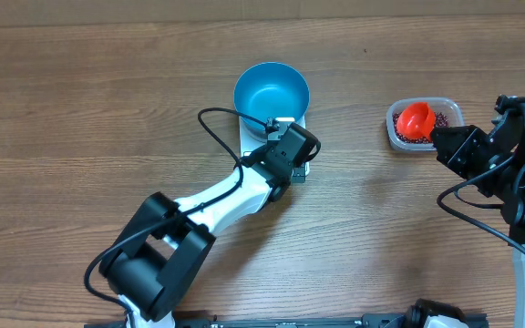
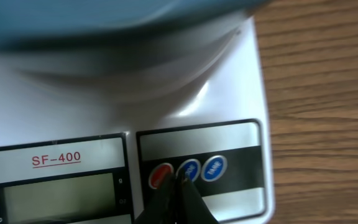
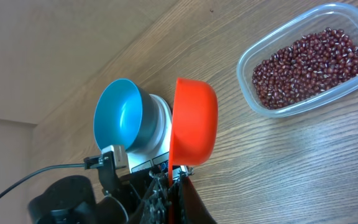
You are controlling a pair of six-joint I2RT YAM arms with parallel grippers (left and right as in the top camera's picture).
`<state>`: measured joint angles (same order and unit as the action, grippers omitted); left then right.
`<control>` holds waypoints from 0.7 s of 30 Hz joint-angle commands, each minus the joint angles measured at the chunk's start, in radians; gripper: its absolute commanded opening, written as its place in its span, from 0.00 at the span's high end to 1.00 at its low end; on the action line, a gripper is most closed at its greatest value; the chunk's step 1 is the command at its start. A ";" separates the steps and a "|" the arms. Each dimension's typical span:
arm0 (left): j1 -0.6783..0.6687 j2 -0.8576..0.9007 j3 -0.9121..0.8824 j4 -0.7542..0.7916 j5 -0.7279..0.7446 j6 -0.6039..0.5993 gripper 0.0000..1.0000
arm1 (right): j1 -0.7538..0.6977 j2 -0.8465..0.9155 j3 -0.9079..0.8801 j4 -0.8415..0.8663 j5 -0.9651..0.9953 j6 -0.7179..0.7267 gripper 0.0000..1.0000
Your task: Scoop item into bowl and weigh 150g on scale
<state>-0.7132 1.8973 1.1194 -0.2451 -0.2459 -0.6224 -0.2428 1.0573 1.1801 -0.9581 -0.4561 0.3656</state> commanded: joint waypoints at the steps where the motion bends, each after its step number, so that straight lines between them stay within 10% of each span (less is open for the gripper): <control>1: 0.002 0.008 0.000 0.010 -0.057 0.017 0.96 | -0.006 -0.014 0.026 0.005 0.010 -0.008 0.96; 21: 0.002 0.035 0.000 0.031 -0.079 0.017 0.96 | -0.006 -0.014 0.026 0.005 0.010 -0.009 0.96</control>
<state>-0.7132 1.9064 1.1187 -0.2230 -0.3004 -0.6220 -0.2428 1.0573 1.1801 -0.9581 -0.4553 0.3656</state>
